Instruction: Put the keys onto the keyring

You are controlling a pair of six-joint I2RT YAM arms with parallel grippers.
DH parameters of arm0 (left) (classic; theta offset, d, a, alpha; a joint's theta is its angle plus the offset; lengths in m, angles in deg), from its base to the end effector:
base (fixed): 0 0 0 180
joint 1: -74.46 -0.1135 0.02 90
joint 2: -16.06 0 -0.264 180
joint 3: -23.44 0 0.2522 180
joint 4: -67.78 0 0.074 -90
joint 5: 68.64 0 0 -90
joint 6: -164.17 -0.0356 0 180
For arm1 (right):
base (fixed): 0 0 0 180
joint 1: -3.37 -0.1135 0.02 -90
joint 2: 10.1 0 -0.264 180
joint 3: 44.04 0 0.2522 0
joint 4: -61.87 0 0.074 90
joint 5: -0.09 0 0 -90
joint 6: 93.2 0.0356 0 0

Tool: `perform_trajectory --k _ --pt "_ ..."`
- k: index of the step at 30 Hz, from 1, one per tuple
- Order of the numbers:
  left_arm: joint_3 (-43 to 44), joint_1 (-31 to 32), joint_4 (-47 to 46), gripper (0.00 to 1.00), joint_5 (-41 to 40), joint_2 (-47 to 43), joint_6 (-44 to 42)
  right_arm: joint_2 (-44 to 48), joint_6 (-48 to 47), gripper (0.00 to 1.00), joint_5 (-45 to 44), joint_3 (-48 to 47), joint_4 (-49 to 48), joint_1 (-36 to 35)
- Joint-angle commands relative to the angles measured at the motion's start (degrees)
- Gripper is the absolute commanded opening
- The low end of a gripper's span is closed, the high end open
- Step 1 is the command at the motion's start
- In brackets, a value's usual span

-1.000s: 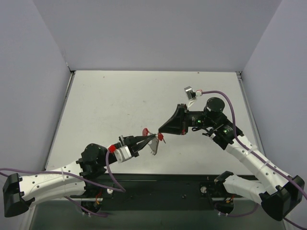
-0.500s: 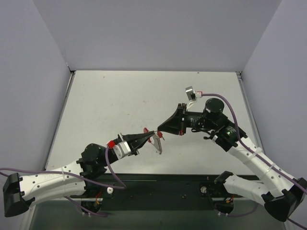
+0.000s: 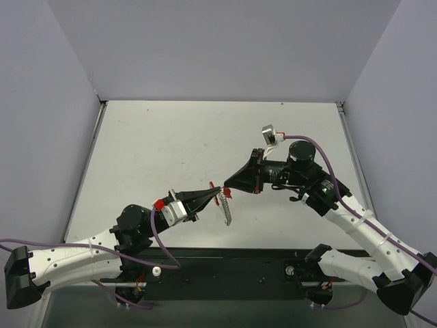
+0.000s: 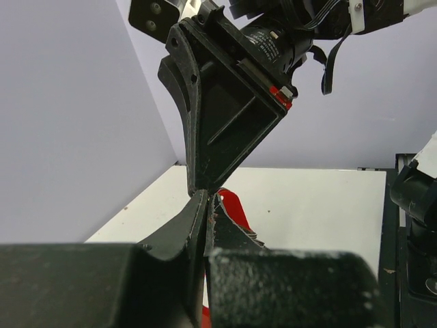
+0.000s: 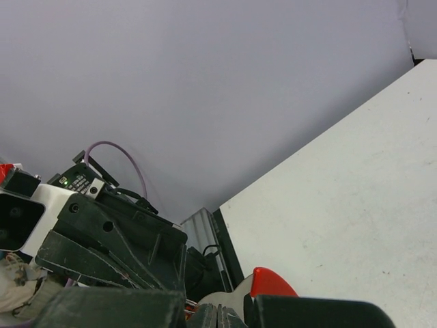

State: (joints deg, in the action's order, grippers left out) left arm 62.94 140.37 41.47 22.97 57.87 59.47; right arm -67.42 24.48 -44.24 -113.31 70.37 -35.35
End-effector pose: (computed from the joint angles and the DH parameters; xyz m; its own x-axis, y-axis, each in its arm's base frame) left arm 0.0707 -0.1605 0.3239 0.3948 -0.2616 -0.8807 0.8507 0.4662 0.2429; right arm 0.1580 0.1593 0.3939 -0.4203 0.0791 -0.9039 -0.9022 0.0698 0.4256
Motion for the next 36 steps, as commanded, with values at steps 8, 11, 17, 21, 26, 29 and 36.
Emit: perform_trajectory --k 8,11,17,21,26,29,36 --pt "3.44 0.53 -10.38 0.00 3.67 -0.32 2.48 -0.25 -2.28 0.00 -3.92 0.57 2.09 -0.57" --pt "3.36 0.54 -10.29 0.00 3.32 -0.40 2.66 -0.16 -2.28 0.00 -3.92 0.75 2.00 -0.57" --pt "3.18 0.54 -9.85 0.00 3.05 0.12 2.75 0.80 -0.96 0.00 -1.99 1.89 -1.50 -0.57" --pt "2.83 0.54 -10.20 0.00 2.35 0.47 2.57 0.63 0.00 0.00 -1.37 1.89 -2.21 -0.57" --pt "2.56 0.45 -10.46 0.00 2.00 0.47 2.22 0.72 0.97 0.00 -1.20 2.51 -3.53 -0.57" --pt "2.30 0.45 -10.46 0.00 1.73 0.30 2.22 0.89 0.80 0.00 -1.37 2.24 -3.27 -0.39" --pt "1.51 0.45 -9.85 0.00 0.94 -0.23 2.31 0.28 0.53 0.00 -0.23 2.59 -2.65 0.84"
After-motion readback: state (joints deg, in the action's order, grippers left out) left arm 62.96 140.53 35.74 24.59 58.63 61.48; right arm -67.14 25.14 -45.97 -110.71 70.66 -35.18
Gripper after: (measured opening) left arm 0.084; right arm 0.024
